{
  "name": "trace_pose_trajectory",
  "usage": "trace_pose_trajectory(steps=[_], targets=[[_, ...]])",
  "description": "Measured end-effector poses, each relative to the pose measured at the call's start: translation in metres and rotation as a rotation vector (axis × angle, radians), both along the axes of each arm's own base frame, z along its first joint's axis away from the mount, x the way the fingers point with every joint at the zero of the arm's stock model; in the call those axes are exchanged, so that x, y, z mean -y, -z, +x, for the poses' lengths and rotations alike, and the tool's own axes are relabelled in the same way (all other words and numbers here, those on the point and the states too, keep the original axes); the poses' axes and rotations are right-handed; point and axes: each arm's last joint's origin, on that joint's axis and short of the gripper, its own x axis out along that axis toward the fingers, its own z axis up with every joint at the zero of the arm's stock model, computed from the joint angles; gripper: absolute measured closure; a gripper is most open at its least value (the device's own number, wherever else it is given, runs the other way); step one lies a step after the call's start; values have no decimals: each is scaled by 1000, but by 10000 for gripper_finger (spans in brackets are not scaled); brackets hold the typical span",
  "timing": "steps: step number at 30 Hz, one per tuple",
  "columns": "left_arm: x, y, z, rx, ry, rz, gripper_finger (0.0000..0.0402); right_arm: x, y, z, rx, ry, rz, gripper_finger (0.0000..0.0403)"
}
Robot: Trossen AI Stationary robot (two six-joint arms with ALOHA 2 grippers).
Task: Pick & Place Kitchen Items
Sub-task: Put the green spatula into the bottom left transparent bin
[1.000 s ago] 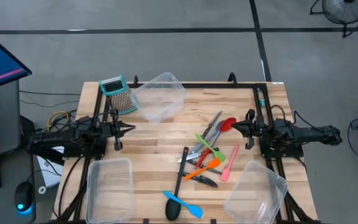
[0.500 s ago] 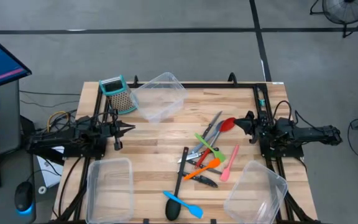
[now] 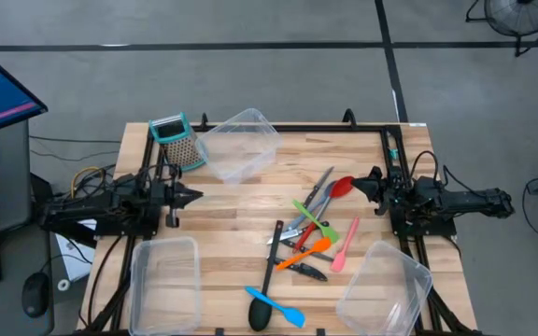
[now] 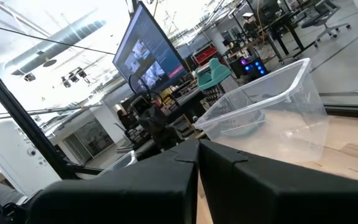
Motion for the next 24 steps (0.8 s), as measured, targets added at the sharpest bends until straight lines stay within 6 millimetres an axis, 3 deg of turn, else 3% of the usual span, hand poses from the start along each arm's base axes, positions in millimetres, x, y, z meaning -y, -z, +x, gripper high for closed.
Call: trace_pose_trajectory(steps=[5, 20, 24], targets=[[1, -2, 0, 26, 61, -204, 399, 0, 0, 0, 0, 0, 0, 393], [1, -30, -8, 336, 117, -308, 398, 0, 2, 0, -25, 0, -2, 393], [0, -33, -5, 341, 104, -375, 391, 0, 3, 0, -29, 1, -2, 393]])
